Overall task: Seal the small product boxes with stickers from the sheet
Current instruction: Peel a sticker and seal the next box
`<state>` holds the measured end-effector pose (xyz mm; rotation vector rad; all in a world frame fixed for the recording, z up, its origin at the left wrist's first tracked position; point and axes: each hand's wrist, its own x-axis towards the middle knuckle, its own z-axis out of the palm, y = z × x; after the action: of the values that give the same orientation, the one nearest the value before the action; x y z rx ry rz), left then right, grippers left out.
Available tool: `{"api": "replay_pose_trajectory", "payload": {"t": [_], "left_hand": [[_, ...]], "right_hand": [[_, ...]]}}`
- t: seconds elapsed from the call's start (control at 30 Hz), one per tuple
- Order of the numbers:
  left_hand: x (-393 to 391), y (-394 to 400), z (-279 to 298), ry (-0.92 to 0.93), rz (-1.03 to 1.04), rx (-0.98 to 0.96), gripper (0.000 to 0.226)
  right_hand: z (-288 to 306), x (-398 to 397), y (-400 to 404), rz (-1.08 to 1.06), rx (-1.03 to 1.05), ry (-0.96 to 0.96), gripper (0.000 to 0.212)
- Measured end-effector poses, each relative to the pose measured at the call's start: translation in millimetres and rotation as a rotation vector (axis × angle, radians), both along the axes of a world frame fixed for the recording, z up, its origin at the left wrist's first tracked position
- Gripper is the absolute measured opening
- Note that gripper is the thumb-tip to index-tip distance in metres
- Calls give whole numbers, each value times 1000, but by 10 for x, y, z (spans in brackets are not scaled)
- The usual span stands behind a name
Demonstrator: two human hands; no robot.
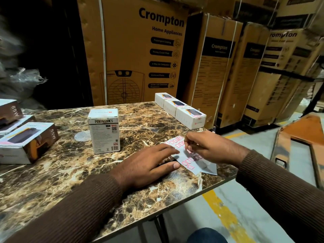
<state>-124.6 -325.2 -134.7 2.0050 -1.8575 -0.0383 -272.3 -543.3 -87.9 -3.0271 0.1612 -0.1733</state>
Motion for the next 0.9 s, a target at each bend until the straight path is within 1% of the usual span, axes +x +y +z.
{"api": "replay_pose_trajectory", "payload": {"t": [0.13,0.27,0.33,0.4,0.47,0.53,0.6,0.7,0.77,0.83,0.9], "left_hand": [[17,28,15,61,9,-48,68],[80,95,97,53,10,-164,61],[168,181,201,-34,20,-267,52],[304,317,320,-96,41,-399,37],[460,505,443,-101,116,-538,26],[622,728,536,-114,220,-630,22],[800,925,582,-138,296,-642,28],[1075,1128,622,-122,357,-554,41],[1218,1204,627,-123,363,-496,46],[1297,1239,602,-124,356,-484,44],[1328,1237,548,-123,344,-515,38]], "right_hand": [[26,14,21,-7,-12,12,9],[31,54,35,21,-6,-74,11],[51,116,77,52,12,-134,14],[82,199,190,76,65,-208,11],[116,303,377,114,140,-306,11],[150,447,592,164,207,-395,12],[177,626,793,194,256,-458,12],[227,930,1049,206,270,-548,11],[265,1113,1203,207,281,-591,11],[279,1265,1337,215,269,-625,10],[252,1381,1438,212,218,-619,10]]}}
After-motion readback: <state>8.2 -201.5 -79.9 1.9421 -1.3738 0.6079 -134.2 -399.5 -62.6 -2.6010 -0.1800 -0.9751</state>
